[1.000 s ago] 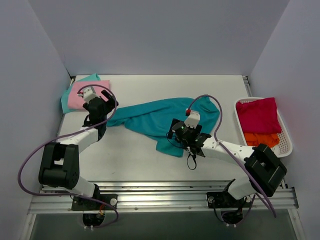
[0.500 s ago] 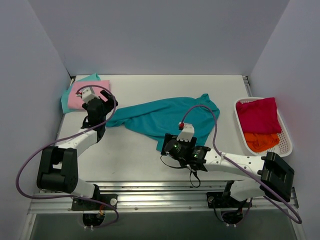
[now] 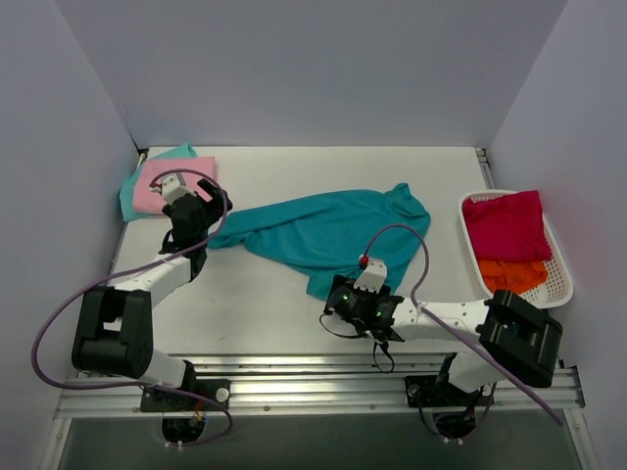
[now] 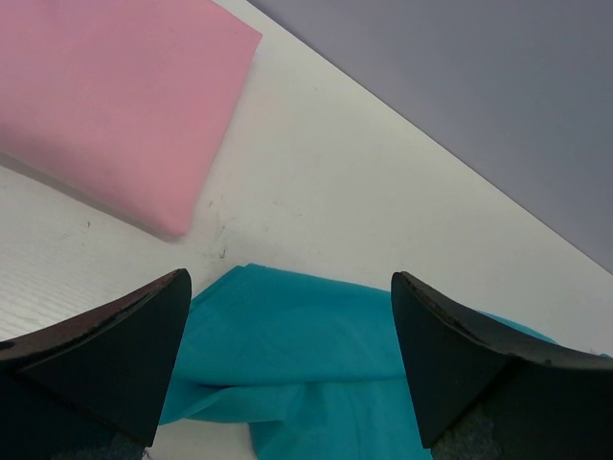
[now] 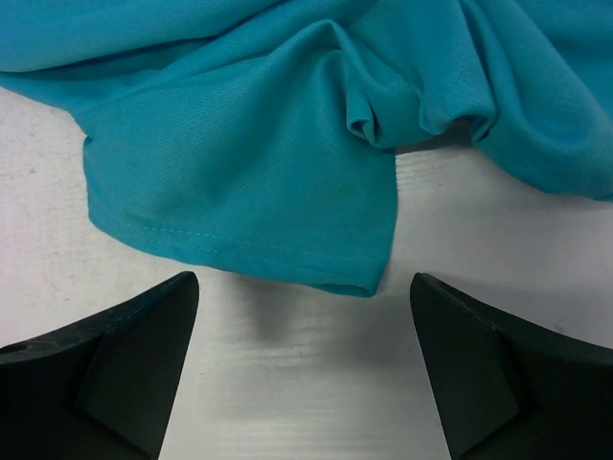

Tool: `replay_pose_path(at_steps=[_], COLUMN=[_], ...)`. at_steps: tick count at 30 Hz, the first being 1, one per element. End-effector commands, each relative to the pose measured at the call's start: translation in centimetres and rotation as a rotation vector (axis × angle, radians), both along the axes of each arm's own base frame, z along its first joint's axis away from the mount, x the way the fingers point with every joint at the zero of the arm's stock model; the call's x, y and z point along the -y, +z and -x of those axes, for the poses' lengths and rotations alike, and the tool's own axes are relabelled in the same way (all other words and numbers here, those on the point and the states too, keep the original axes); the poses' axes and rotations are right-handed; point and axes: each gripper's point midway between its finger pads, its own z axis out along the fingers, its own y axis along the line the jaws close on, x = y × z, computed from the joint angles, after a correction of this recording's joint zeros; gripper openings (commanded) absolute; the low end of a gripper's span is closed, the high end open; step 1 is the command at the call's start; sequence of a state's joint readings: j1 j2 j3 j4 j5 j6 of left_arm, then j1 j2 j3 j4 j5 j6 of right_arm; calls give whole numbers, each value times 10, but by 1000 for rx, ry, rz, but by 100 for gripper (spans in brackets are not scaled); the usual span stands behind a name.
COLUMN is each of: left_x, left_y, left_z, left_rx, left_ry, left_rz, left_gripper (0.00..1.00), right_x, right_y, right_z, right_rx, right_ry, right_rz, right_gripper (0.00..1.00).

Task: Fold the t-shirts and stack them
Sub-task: Flatten the tshirt out

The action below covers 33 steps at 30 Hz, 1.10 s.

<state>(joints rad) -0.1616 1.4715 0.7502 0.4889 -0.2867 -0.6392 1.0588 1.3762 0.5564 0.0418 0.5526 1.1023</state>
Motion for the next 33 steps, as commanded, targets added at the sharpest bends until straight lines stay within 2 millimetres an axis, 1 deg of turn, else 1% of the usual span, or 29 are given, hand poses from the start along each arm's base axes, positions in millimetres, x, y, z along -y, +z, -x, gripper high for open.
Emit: replay_pose_path(at_steps=[1, 2, 3, 5, 6, 7, 9, 10, 12, 13, 14, 15, 16, 18, 19, 20, 21, 22, 23, 24, 26, 27, 28, 29, 30, 31, 32, 33], left_x=[2, 1, 1, -1, -2, -3, -4, -4, -3, -3, -3, -3, -3, -3, -4, -4, -3, -3, -2, 2, 9, 12, 16, 20, 21, 24, 29, 32], left_y=[26, 26, 26, 26, 25, 25, 25, 24, 23, 23, 22, 21, 21, 21, 19, 20, 19, 18, 12, 12, 10, 8, 8, 13, 8, 8, 6, 5], left_z=[-4, -4, -4, -4, -3, -3, -3, -3, -4, -4, -4, -3, -3, -2, -1, 0, 1, 3, 7, 9, 16, 19, 22, 26, 31, 34, 41, 45], left_rx=[87, 87, 87, 85, 85, 85, 83, 83, 82, 82, 80, 76, 77, 80, 76, 79, 78, 76, 66, 68, 62, 52, 47, 53, 29, 20, 5, -1], left_ry=[-9, -8, -6, 0, 3, 6, 10, 12, 9, 7, 7, 7, 8, 8, 9, 9, 7, 8, 6, -14, -40, -50, -59, -69, -71, -73, -86, -90], left_rz=[20, 20, 18, 11, 10, 8, 6, 5, 6, 6, 4, 3, 3, 5, 8, 10, 13, 18, 30, 47, 86, 96, 110, 116, 117, 128, 130, 134], left_gripper=[94, 94, 94, 94, 94, 94, 94, 94, 94, 94, 94, 94, 94, 94, 94, 94, 94, 94, 94, 94, 94, 94, 94, 94, 94, 94, 94, 94], right_x=[-14, -16, -19, -24, -26, -26, -27, -22, -22, -21, -18, -17, -16, -13, -13, -19, -12, -11, -11, -9, -8, -7, -6, -7, -7, -10, -15, -18], right_y=[-4, -8, -7, -8, -7, -9, -10, -14, -14, -14, -15, -15, -14, -7, 0, 22, 32, 49, 71, 100, 131, 156, 164, 172, 193, 200, 201, 208], right_z=[-11, -12, -14, -15, -17, -17, -18, -18, -18, -17, -17, -17, -17, -20, -24, -34, -39, -47, -55, -71, -86, -102, -109, -117, -129, -135, -143, -150], right_rx=[7, -1, 2, -2, 1, -1, -2, -10, -11, -12, -16, -14, -11, 1, 14, 56, 77, 107, 146, 195, 248, 288, 299, 311, 342, 350, 349, 359], right_ry=[-4, 2, 13, 24, 28, 34, 40, 41, 44, 45, 41, 41, 41, 37, 34, 39, 25, 17, 9, -6, -12, -24, -26, -29, -38, -29, -24, -23], right_rz=[-37, -28, -26, -29, -36, -31, -48, -42, -62, -64, -68, -69, -67, -63, -62, -73, -32, -25, -29, -14, -23, -29, -22, -22, -34, -41, -38, -45], right_gripper=[88, 87, 86, 81, 75, 63, 49, 39, 28, 16, 12, 3, 0, 0, 0, 0, 0, 0, 0, 0, 0, 0, 0, 0, 0, 0, 0, 0])
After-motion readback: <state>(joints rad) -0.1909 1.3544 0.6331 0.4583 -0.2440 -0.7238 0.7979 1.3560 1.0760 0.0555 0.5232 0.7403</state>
